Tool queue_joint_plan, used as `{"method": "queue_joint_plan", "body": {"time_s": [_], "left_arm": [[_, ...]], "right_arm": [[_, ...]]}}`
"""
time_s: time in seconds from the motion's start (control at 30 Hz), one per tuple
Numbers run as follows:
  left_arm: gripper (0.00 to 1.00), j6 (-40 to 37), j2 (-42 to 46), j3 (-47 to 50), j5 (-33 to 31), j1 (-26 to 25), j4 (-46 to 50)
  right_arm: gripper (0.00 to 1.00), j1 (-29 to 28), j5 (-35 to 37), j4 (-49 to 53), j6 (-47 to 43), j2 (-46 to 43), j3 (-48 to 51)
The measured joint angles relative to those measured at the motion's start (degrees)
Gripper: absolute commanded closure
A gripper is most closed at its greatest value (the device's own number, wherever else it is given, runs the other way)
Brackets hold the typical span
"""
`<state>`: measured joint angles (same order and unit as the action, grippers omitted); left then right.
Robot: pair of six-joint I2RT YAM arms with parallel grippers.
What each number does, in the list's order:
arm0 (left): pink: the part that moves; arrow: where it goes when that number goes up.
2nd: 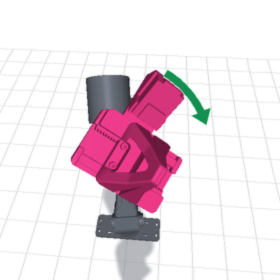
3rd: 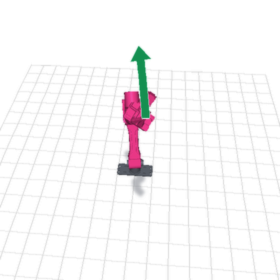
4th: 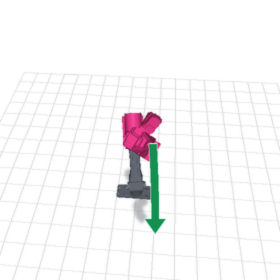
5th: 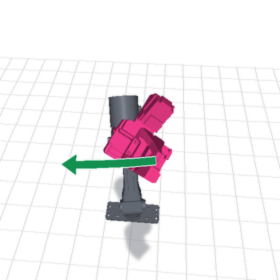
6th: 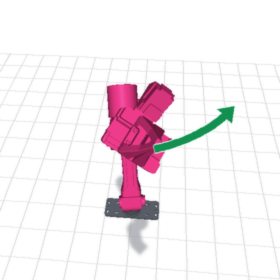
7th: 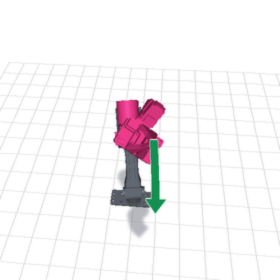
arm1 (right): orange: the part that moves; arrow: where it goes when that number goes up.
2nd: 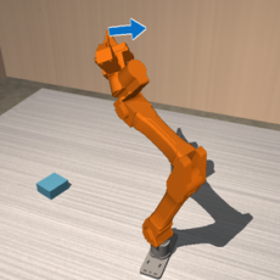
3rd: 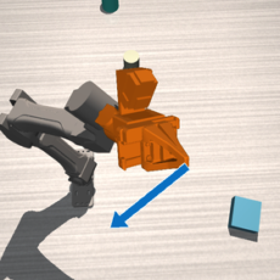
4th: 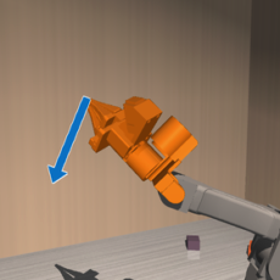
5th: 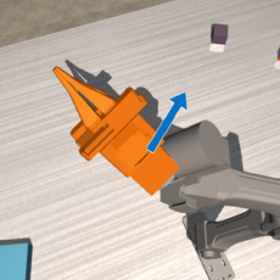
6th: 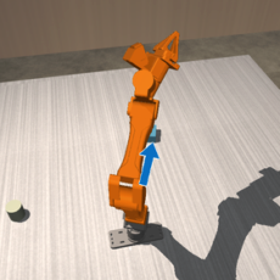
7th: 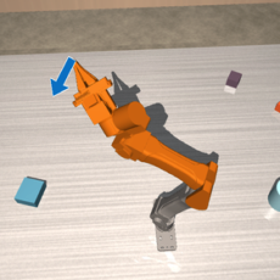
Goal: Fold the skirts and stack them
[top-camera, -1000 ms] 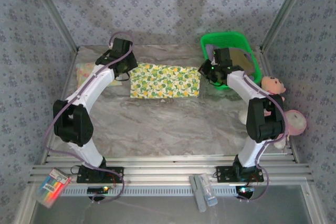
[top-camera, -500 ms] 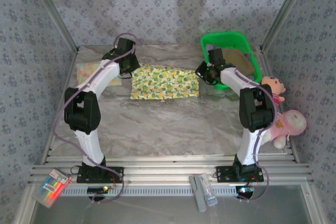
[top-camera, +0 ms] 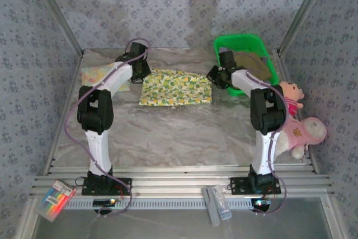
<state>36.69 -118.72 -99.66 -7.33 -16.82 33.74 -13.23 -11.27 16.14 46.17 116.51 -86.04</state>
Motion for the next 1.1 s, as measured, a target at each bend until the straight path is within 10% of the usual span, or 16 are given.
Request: {"method": "queue_joint_plan", "body": {"time_s": [0.37,0.43,0.5,0.53,0.73,1.1], "left_arm": [[1.00,0.0,-2.8,-2.3,0.0,0.1,2.5],[0.73,0.0,-3.3,-4.3,0.1,0.1,3.0],[0.15,-0.2,-3.9,-7.3,0.2,0.4,3.7],[0.01,-0.1,-4.2,-8.8,0.5,0.6,4.4],[0.00,0.3,-4.0,-11.6,4.0,1.9,4.7],[0.00,1.4,-3.2,-6.5,19.5,-0.5,3.6]], "right_arm": [[0.90,0.0,-0.1,0.6,0.2,0.9,-1.3],[0.79,0.1,-0.4,0.9,0.1,1.0,-1.7],[0.56,0.4,-1.2,1.0,0.0,1.3,-2.3],[0.48,0.6,-2.1,0.7,0.0,1.4,-2.7],[0.02,2.4,-4.5,-3.1,-1.0,1.1,-3.5],[0.00,-2.2,-8.5,-9.0,-6.6,-3.4,-0.5]]}}
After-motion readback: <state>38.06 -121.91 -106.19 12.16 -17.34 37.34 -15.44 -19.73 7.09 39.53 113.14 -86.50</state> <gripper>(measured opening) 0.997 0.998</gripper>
